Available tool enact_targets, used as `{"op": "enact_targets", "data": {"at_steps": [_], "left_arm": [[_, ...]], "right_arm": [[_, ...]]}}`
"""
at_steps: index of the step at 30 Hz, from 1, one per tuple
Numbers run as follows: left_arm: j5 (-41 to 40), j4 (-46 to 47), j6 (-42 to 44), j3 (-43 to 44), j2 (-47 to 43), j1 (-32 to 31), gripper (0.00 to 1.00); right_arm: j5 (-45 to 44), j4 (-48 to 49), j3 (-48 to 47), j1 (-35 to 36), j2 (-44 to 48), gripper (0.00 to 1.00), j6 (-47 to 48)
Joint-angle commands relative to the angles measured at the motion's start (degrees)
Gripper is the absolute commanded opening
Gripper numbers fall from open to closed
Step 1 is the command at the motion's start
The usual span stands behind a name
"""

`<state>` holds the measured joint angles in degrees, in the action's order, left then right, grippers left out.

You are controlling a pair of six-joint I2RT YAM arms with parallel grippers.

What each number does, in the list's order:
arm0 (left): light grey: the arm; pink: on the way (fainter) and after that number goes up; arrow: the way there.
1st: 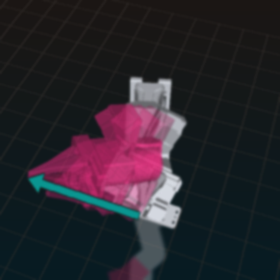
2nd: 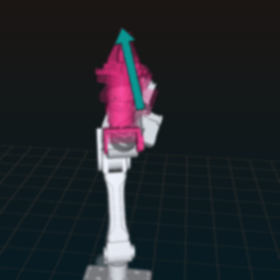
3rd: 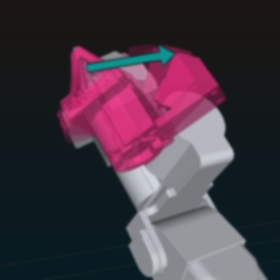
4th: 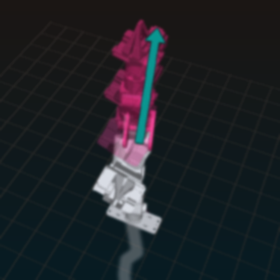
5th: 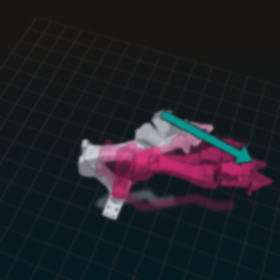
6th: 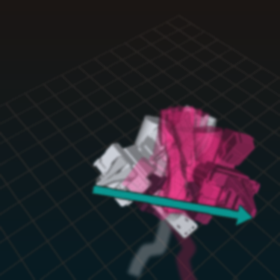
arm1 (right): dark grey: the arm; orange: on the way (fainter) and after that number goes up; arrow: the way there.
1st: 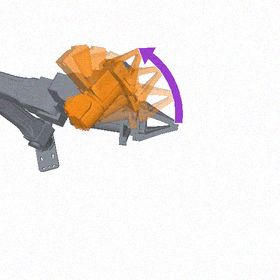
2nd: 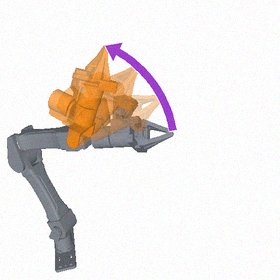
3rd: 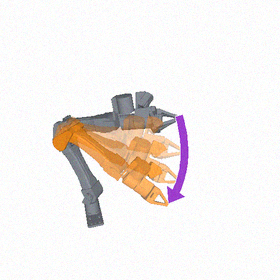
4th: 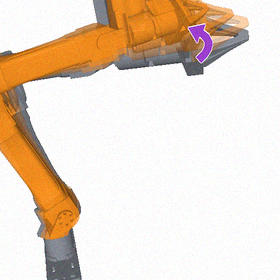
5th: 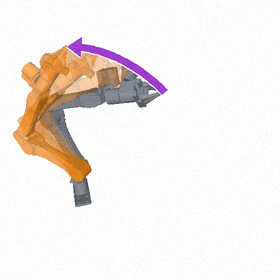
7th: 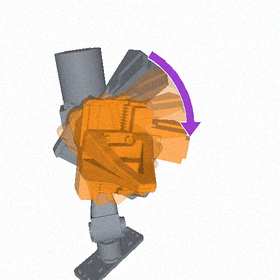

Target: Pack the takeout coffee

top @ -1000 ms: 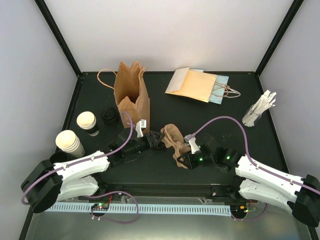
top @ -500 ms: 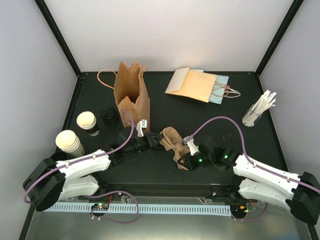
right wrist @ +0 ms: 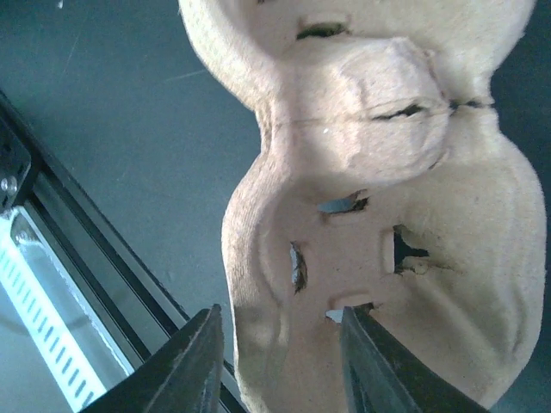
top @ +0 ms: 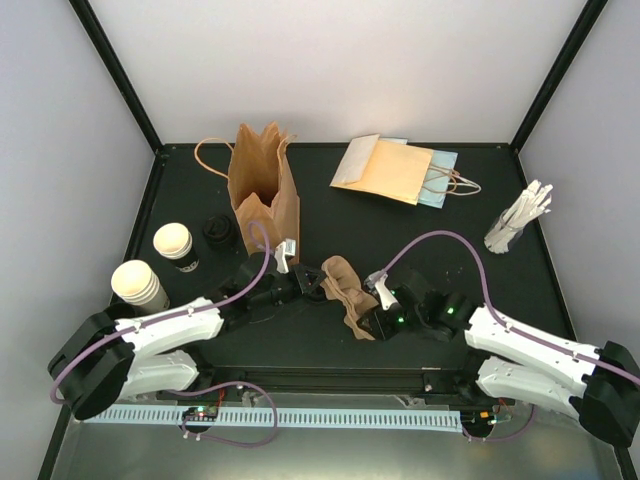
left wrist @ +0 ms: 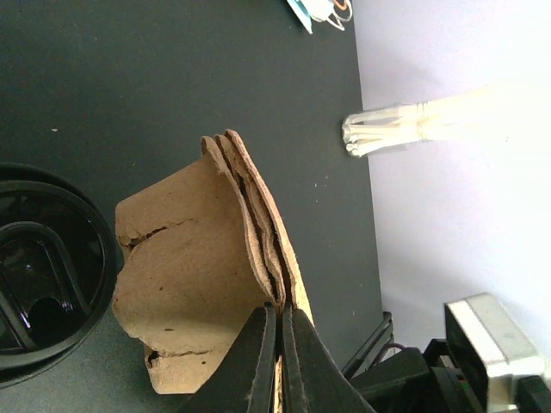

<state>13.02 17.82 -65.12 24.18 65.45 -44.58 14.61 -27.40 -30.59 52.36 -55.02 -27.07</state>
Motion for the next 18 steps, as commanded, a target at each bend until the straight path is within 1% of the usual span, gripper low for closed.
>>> {"op": "enact_targets", "data": {"at_steps": [1,7,13,18], "left_arm": [[1.3,0.5,0.7,2.0,1.1,0.5,0.02],[2.2,1.0,0.6,2.1,1.4,0.5,0.02],[3.0,1.3,0.5,2.2,1.3,0.4,0.02],[3.0,1.2,0.6,2.0,1.0,0.5,0.02]], "right_arm": [[-3.8,-2.5,-3.2,-0.2,0.8,0.42,0.1],[-5.5,-3.4,-7.0,-0.2,-0.8,0.43,1.2],[-6.3,-3.1,-12.5,-0.2,-7.3,0.40,3.9],[-6.2,-2.2,-14.8,-0.2,-11.6,0.38,5.8]]}}
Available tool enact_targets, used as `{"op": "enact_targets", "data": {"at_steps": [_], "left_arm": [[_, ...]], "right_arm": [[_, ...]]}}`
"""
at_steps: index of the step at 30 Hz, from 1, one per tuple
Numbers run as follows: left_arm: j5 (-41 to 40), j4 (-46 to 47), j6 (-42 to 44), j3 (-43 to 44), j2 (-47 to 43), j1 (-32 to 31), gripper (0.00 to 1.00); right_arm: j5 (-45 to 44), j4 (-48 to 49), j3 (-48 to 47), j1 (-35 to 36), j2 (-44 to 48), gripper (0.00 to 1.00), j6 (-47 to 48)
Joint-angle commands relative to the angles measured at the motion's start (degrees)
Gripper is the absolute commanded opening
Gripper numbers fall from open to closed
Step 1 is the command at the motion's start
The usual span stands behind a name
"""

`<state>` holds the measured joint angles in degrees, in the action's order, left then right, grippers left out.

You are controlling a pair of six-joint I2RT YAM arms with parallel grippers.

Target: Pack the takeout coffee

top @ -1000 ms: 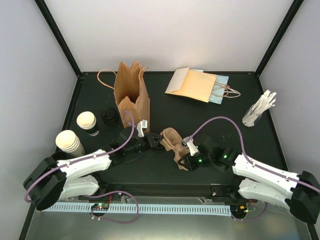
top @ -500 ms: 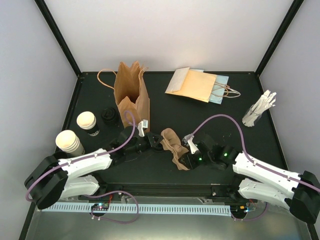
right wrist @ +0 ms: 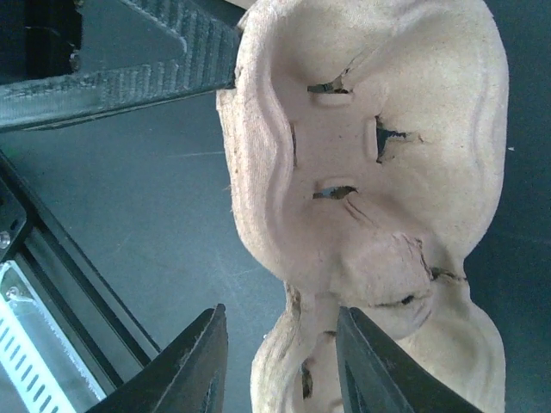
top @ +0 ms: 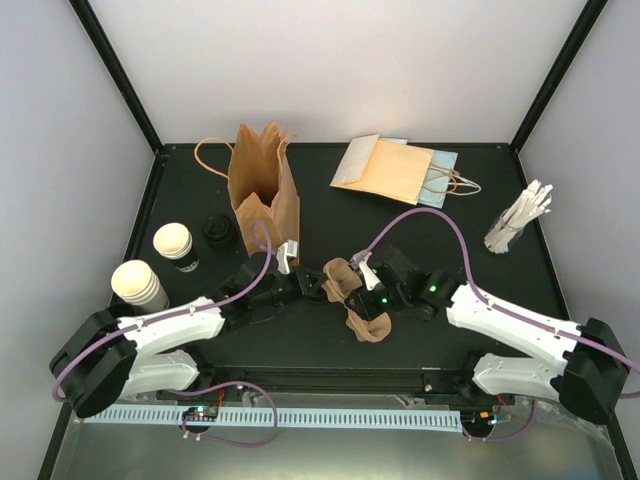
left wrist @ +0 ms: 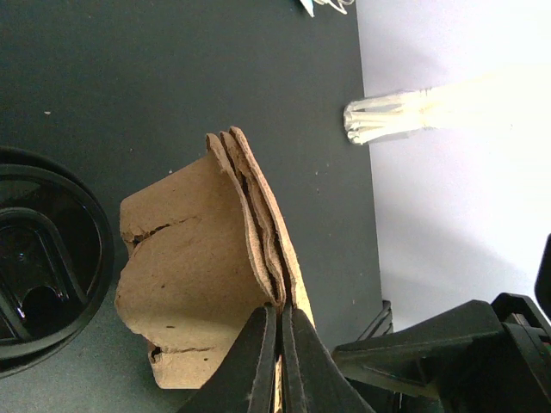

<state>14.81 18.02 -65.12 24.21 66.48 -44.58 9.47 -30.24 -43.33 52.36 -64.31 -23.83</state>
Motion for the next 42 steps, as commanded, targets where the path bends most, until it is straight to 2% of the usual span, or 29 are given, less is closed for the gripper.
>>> {"op": "enact_targets", "data": {"at_steps": [1,7,18,24,27,36,42], "left_arm": [[1.2,1.0,0.6,2.1,0.0,0.5,0.02],[1.4,1.0,0.6,2.2,0.0,0.5,0.02],[1.5,1.1,0.6,2.2,0.0,0.5,0.02],[1.6,1.0,0.6,2.0,-0.2,0.5,0.02],[1.5,0.9,0.6,2.0,0.0,0.5,0.02],[1.4,0.7,0.7,1.9,0.0,0.5,0.02],[1.1,0.0,0.9,1.9,-0.2,0.4,0.02]], "right_arm": [[-1.2,0.8,-2.4,-0.1,-2.9,0.38,2.9],[-1.3,2.0,-4.0,-0.1,-6.6,0.37,4.1],[-2.2,3.1,-6.7,-0.2,-10.6,0.30,5.1],[-2.8,3.2,-7.4,-0.2,-11.5,0.18,5.4],[-4.0,2.9,-7.4,-0.2,-10.6,0.14,5.1],[-8.1,0.3,-7.1,-0.2,-5.9,0.11,4.9],[-15.5,-3.9,-8.2,-0.2,-3.5,0.11,2.5]]}}
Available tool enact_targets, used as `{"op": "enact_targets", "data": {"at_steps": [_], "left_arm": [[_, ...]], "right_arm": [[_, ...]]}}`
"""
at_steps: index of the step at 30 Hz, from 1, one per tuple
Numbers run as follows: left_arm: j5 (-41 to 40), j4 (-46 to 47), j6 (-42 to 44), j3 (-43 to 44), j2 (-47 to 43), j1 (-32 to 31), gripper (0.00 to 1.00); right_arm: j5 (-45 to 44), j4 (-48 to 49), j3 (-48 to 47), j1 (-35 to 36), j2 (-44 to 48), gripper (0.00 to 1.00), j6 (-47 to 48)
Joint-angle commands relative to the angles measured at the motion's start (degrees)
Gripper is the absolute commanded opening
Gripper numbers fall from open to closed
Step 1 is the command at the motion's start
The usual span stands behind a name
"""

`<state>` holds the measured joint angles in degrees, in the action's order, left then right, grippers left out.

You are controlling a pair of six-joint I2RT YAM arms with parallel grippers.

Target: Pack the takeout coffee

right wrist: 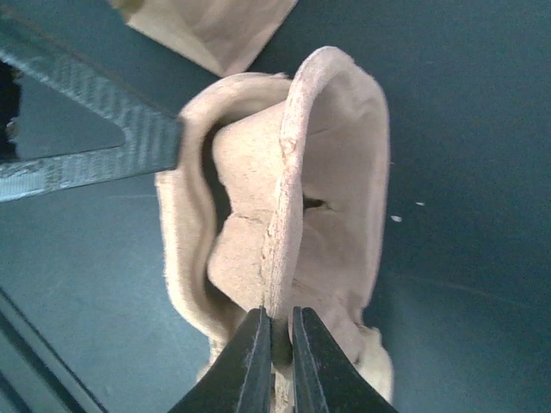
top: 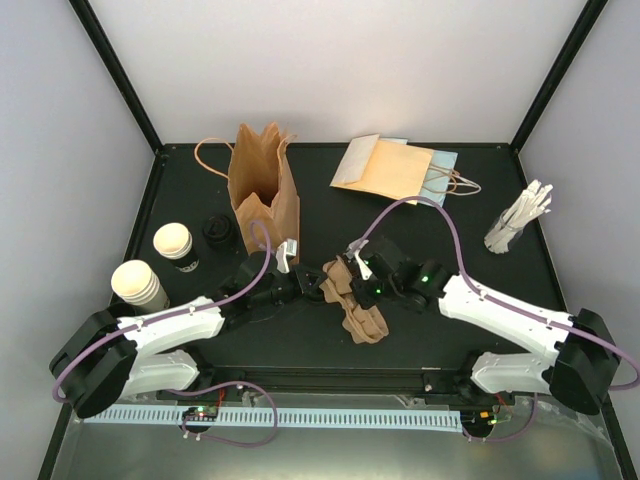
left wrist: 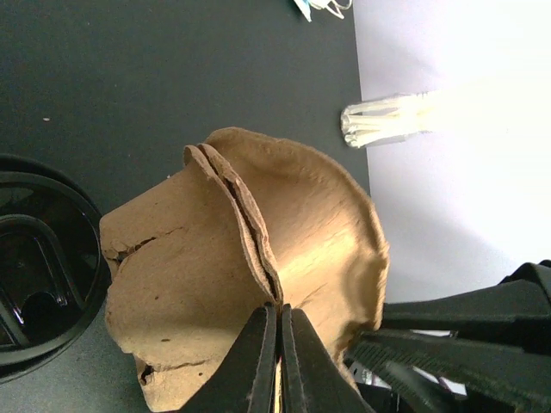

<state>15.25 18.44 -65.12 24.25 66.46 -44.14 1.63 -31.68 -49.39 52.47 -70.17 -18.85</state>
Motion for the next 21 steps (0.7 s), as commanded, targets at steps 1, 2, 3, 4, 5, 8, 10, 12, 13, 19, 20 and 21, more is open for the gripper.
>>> {"op": "enact_targets", "data": {"at_steps": [1,2,3,4,5,8,10,12,13,19,20,21], "left_arm": [[0.6,-0.5,0.9,1.9,-0.2,0.0,0.01],[0.7,-0.6,1.0,1.9,-0.2,0.0,0.02],[0.7,-0.7,1.0,1.8,-0.3,0.0,0.02],[0.6,-0.8,1.1,1.8,-0.3,0.0,0.02],[0.6,-0.8,1.1,1.8,-0.4,0.0,0.01],[0.6,-0.9,1.2,1.7,-0.3,0.0,0.02],[0.8,-0.5,1.2,1.8,-0.1,0.0,0.02],[1.2,0.4,1.2,1.7,0.3,0.0,0.02],[1.4,1.2,1.1,1.7,0.7,0.0,0.01],[2.7,4.7,0.4,2.3,3.4,-0.4,0.02],[2.8,5.0,0.3,2.3,3.9,-0.5,0.02],[2.8,5.3,0.2,2.4,4.2,-0.5,0.02]], "right_arm": [[-9.5,-3.6,-2.6,-0.3,2.9,0.11,-3.0],[-11.5,-4.9,-3.0,-0.3,3.5,0.11,-3.4],[-13.3,-6.0,-3.4,-0.3,4.2,0.11,-3.9],[-15.1,-7.0,-3.7,-0.3,5.0,0.11,-4.2],[-16.7,-8.1,-4.1,-0.3,5.9,0.11,-4.6],[-20.9,-10.6,-4.7,-0.3,9.0,0.10,-5.7],[-22.8,-11.8,-4.9,-0.3,11.5,0.10,-6.4],[-24.6,-13.1,-5.1,-0.3,13.4,0.10,-7.2],[-25.2,-13.6,-5.0,-0.3,14.3,0.10,-7.4],[-24.0,-14.8,-4.5,-0.3,16.3,0.11,-6.8],[-23.1,-14.8,-4.6,-0.3,16.0,0.10,-6.6],[-22.9,-15.1,-4.7,-0.3,15.6,0.09,-6.7]]}}
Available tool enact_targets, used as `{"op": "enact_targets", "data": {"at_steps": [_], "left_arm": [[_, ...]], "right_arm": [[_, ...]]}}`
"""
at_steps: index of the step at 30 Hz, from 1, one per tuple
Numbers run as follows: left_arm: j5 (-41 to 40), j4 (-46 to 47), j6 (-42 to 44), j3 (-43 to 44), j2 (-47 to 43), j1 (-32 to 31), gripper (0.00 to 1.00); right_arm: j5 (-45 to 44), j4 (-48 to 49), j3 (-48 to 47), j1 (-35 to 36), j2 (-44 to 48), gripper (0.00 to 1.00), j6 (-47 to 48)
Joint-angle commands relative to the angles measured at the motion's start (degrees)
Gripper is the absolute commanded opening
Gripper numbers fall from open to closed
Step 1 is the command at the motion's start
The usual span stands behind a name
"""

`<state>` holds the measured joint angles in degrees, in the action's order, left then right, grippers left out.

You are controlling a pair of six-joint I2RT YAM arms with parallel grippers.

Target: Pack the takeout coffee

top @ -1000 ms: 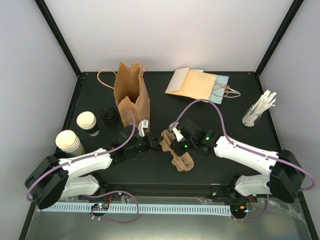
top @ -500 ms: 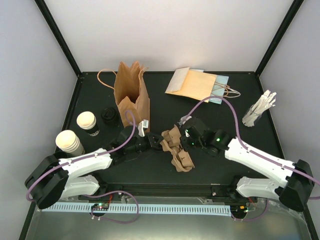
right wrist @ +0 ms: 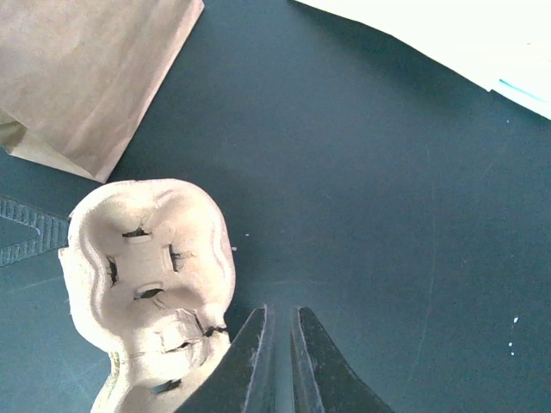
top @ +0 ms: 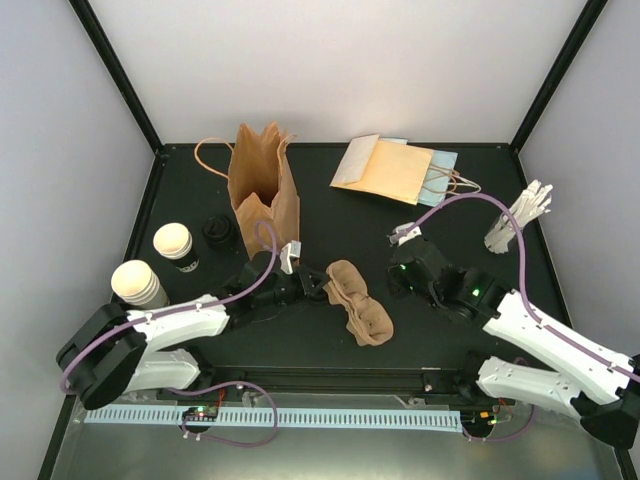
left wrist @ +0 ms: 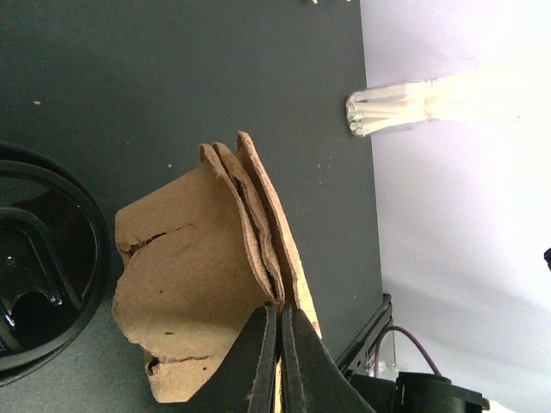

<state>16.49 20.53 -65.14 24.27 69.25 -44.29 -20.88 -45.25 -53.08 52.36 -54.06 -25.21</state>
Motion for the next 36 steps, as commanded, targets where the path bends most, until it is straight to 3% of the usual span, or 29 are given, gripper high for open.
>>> {"op": "enact_targets", "data": {"at_steps": [1,2,4,7,16,36], "left_arm": [[1.5,3.6,0.1,2.5,1.9,-0.4,0.02],[1.7,4.1,0.0,2.6,2.4,-0.5,0.02],[2.3,5.0,-0.2,3.2,3.5,-0.6,0.02],[3.1,5.9,-0.2,4.0,3.8,-0.9,0.02],[3.2,5.7,0.0,4.3,3.8,-1.3,0.02],[3.2,5.7,0.1,4.5,3.8,-1.3,0.02]], "right_arm": [[-0.2,-2.0,-1.2,-0.2,-1.1,0.09,-0.4],[0.3,-2.1,-1.3,-0.1,-1.5,0.11,-0.4],[4.7,-1.0,-1.0,-0.2,-2.6,0.26,1.5],[14.2,1.5,-0.5,-0.2,-5.4,0.32,4.2],[26.0,10.0,0.5,-0.2,-14.2,0.34,7.1],[23.7,13.9,2.2,-0.2,-21.3,0.32,6.2]]}}
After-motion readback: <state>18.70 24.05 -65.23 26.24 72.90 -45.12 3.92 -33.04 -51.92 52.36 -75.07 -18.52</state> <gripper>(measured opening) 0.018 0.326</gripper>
